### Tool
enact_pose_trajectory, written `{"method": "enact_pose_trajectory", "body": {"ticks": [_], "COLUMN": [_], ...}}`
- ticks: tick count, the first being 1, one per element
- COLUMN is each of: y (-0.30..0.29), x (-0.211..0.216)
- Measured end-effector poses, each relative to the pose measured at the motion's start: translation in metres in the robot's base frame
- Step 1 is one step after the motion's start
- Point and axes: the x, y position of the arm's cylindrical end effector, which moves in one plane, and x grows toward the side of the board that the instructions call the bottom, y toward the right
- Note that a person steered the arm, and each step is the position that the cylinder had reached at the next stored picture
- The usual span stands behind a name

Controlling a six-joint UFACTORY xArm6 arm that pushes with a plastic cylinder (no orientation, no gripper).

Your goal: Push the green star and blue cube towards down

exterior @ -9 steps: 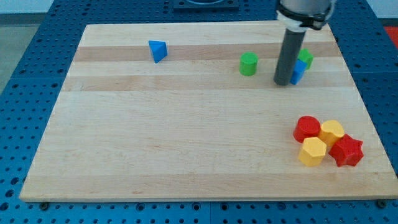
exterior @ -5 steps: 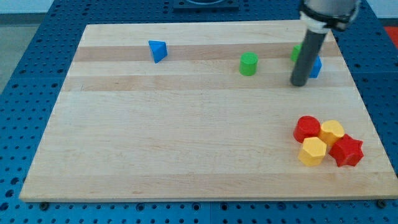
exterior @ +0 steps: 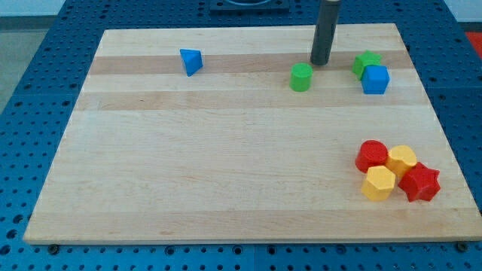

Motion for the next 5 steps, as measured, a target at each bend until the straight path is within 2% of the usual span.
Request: {"method": "enact_pose_trajectory", "body": {"ticks": [3, 5], "y": [0.084, 0.084], "x": [-0.019, -0.013]}}
